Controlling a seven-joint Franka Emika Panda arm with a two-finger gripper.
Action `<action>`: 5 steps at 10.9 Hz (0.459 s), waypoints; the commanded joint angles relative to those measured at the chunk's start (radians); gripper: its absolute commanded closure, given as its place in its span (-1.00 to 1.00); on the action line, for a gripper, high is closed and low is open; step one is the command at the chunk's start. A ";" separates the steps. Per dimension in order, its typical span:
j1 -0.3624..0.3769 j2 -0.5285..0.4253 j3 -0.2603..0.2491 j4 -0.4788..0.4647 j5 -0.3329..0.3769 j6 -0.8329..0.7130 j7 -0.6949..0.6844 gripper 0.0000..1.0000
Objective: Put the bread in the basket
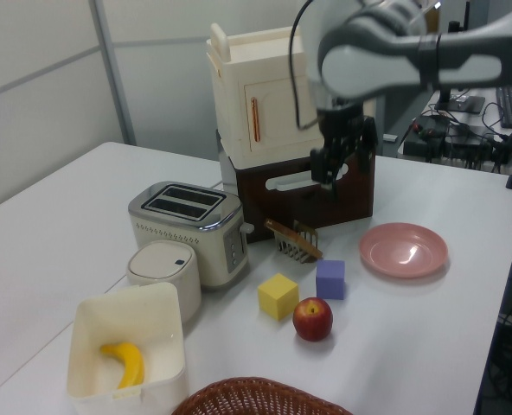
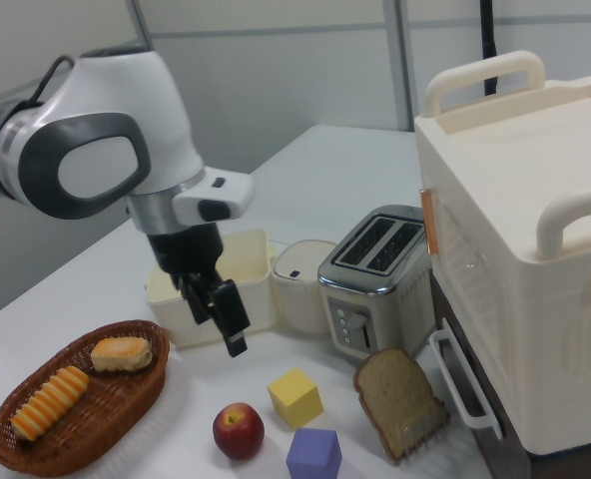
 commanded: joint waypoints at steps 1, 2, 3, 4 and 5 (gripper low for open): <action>0.008 0.017 -0.056 0.060 0.102 -0.023 -0.077 -1.00; 0.008 0.017 -0.056 0.060 0.102 -0.021 -0.077 -1.00; 0.008 0.018 -0.056 0.059 0.104 -0.023 -0.076 -1.00; 0.009 0.020 -0.056 0.056 0.104 -0.024 -0.073 -1.00; 0.012 0.023 -0.056 0.056 0.104 -0.024 -0.071 -1.00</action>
